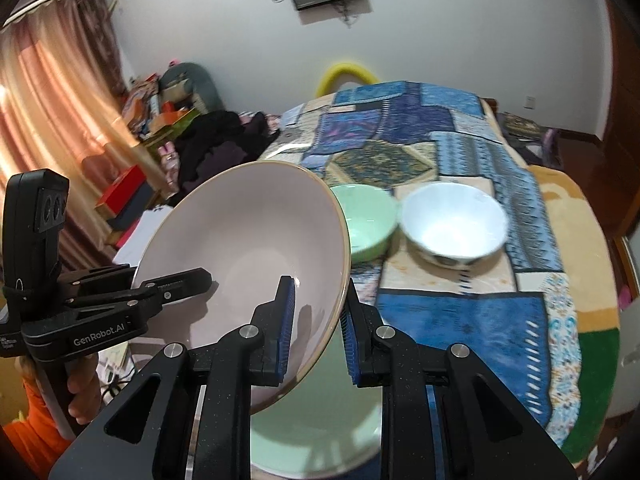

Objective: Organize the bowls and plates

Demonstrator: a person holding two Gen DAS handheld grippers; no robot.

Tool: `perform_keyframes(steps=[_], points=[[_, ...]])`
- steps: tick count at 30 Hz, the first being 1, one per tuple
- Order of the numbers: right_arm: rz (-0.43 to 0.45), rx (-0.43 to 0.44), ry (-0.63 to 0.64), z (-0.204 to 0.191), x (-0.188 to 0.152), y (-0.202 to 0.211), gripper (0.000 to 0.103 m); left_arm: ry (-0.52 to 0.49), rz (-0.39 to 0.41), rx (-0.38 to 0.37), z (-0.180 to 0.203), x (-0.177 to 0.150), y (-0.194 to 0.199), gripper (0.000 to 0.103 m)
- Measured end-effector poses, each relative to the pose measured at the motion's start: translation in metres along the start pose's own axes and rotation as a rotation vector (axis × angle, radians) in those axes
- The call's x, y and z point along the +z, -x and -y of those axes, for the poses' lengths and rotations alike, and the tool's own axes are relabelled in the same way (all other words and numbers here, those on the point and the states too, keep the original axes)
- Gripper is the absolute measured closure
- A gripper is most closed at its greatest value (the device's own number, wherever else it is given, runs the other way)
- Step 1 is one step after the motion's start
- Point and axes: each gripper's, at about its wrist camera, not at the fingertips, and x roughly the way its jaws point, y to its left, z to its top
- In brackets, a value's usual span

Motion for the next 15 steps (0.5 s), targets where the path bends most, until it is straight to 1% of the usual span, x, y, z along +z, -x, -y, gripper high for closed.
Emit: perform_keyframes(steps=[7,15], points=[[-0.042,0.065,0.060,-0.038,0.001,-0.025,0.083,0.074,0.011,0.060,-0.044,-0.023,0.022,0.080],[-0.106,0.128,0.115,-0.076,-0.006,-0.055,0.083,0.150,0.004,0.118,-0.087,-0.044,0.035,0.080]])
